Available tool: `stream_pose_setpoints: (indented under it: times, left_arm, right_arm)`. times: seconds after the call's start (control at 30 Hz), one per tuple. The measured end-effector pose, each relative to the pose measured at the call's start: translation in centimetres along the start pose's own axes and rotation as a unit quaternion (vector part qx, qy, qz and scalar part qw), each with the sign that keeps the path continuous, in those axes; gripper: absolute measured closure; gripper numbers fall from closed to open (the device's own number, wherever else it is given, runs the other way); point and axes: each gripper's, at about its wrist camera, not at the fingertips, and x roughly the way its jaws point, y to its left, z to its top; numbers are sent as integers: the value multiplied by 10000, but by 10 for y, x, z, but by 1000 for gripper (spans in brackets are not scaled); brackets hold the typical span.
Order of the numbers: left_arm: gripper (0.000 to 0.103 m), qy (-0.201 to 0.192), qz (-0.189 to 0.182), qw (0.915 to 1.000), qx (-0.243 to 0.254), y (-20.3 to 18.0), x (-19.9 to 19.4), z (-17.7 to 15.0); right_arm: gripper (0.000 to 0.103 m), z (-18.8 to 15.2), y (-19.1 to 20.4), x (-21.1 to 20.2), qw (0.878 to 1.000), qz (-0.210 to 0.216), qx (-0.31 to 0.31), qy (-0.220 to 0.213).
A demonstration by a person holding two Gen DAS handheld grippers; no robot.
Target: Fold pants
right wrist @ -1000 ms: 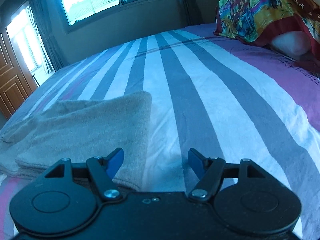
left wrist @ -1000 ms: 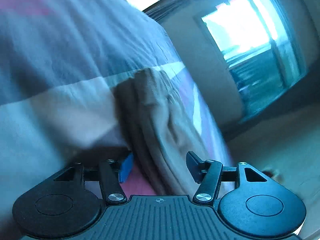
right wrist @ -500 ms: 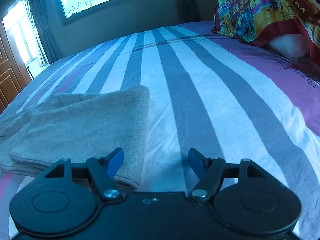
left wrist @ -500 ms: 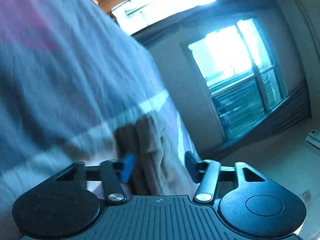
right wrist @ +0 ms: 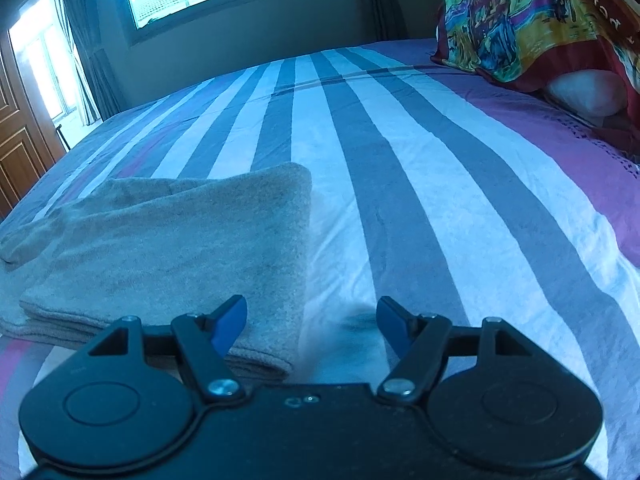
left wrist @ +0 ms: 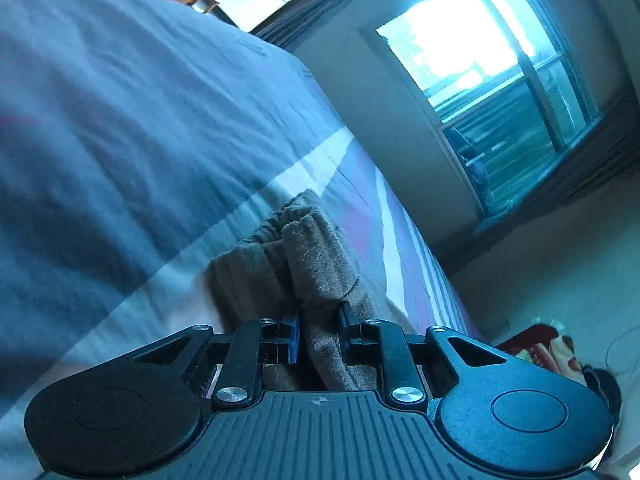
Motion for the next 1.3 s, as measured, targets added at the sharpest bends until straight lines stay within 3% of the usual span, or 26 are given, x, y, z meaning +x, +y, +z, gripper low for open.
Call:
stream_pose_setpoints:
  times: [0.17,0.23,0.37,0.43,0.5,0.57,0.6,0.67,0.7,0.8,0.83,0.87,0.9,0.93,1.0,1.07,1.1,1.13,1.17,1.2,1.3]
  left_arm:
    - [87,-62,-657,9976,223,-27,11,18]
    - [87,97,-419,9983,388,-36,15,22]
    - [85,460,696,9956,420,-18,15,11]
    - [84,386,401,9983,142,-5,2,3]
    - [76,293,209,9994,0,-1,-4,1]
    - [54,198,14,9998,-79,-2,-3,2]
    - [49,148,-41,9998,-94,-4,-4,1]
    - [28,-27,10,10000,-91,-10,-4,2]
    - [28,-65,-14,9999,-87,-12,-3,2]
    - [29,-89,206,9997,51,-17,5,1]
    - [47,-33,264,9996,23,-17,9,2]
    - [81,81,446,9990,26,-18,15,3]
    - [82,212,538,9983,17,-16,18,5]
    - [83,225,310,9993,-30,-16,22,8]
    - [83,-29,-525,9984,195,-28,19,15]
    - [83,-160,-1377,9902,189,-33,16,21]
    - [83,-118,-1230,9918,323,-31,19,24]
    - [83,107,-763,9966,304,-23,27,26]
    - [83,606,-25,9980,171,-7,40,27]
    - [83,876,163,9959,183,2,43,25]
    - [78,869,-51,9962,20,7,25,25]
  right_arm:
    - [31,-1,-1,1,10000,-9,13,27]
    - [31,-1,0,1,10000,-21,22,32]
    - [31,0,0,2,10000,-22,74,24]
    - [30,-2,-1,2,9999,-7,111,16]
    - [30,-2,-1,3,10000,-9,93,21]
    - [30,-2,0,3,10000,17,48,27]
    - [30,-2,0,4,10000,16,31,36]
    - [30,-1,0,4,10000,22,47,40]
    - [30,-1,-1,3,10000,28,58,37]
    - [30,-3,-2,1,10000,29,73,13]
    - [29,-4,-3,0,10000,35,63,9]
    - [29,-4,-3,0,10000,37,52,7]
    - [29,-4,-3,0,10000,38,45,8]
    - [29,-4,-3,0,10000,39,41,17]
    - [29,-2,-2,1,10000,30,22,33]
    - [29,-1,0,0,10000,15,-4,35]
    - [29,-2,1,-1,10000,4,-12,27]
    - [29,-3,1,-1,10000,-2,-23,23]
    - [29,-4,1,-1,10000,-2,-21,22]
    - [28,-4,1,0,10000,2,0,25]
    - [28,-3,2,0,10000,-15,14,23]
